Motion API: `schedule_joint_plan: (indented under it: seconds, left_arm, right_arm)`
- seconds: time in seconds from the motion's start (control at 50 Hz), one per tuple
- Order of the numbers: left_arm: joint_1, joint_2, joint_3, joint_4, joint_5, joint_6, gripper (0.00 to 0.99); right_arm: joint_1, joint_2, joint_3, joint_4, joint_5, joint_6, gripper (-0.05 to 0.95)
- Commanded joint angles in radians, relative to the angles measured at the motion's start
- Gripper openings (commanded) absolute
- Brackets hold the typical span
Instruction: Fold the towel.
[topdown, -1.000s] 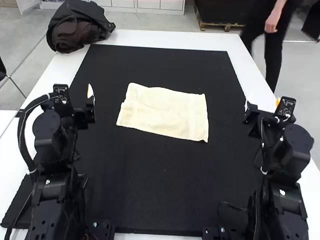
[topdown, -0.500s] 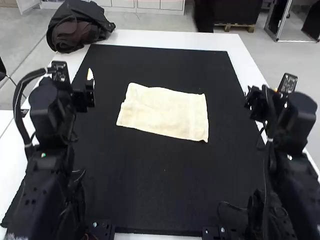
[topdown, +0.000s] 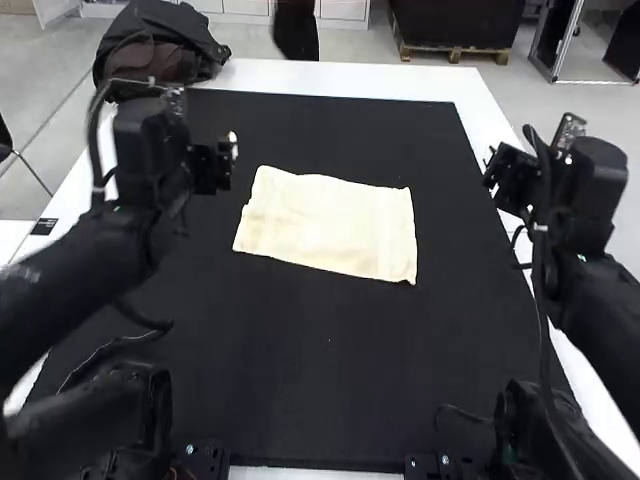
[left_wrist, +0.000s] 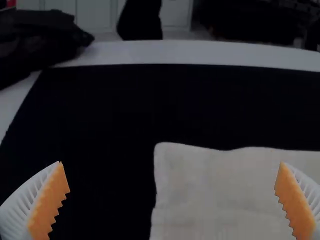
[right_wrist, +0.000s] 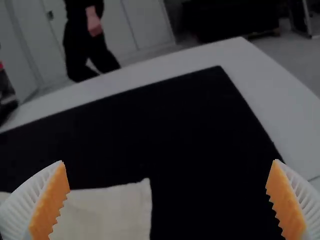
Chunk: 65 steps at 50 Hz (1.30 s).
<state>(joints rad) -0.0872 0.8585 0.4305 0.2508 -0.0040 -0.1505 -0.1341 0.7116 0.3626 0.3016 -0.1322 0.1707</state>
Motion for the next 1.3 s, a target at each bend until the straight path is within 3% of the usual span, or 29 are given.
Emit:
schedule_joint_plan:
  seconds: [0.0,0.48,0.64,0.88,1.28]
  left_arm:
    - [-0.043,0.062,0.065,0.005,-0.019,-0.06,0.969]
    - [-0.054,0.323,0.178,0.061,-0.007,-0.061,0.969]
    - [-0.029,0.432,0.252,0.065,0.021,-0.061,0.97]
    - [0.041,0.567,0.356,0.067,0.079,-0.06,0.97]
    - [0.04,0.763,0.494,0.058,0.098,-0.064,0.97]
  right_arm:
    - [0.028,0.049,0.042,0.007,-0.012,0.02,0.91]
    - [0.103,0.328,0.173,0.016,-0.018,0.032,0.91]
    - [0.136,0.457,0.213,0.06,-0.02,0.033,0.91]
    - [0.168,0.654,0.288,0.123,-0.032,0.067,0.91]
    - [0.194,0.891,0.467,0.134,-0.046,0.082,0.91]
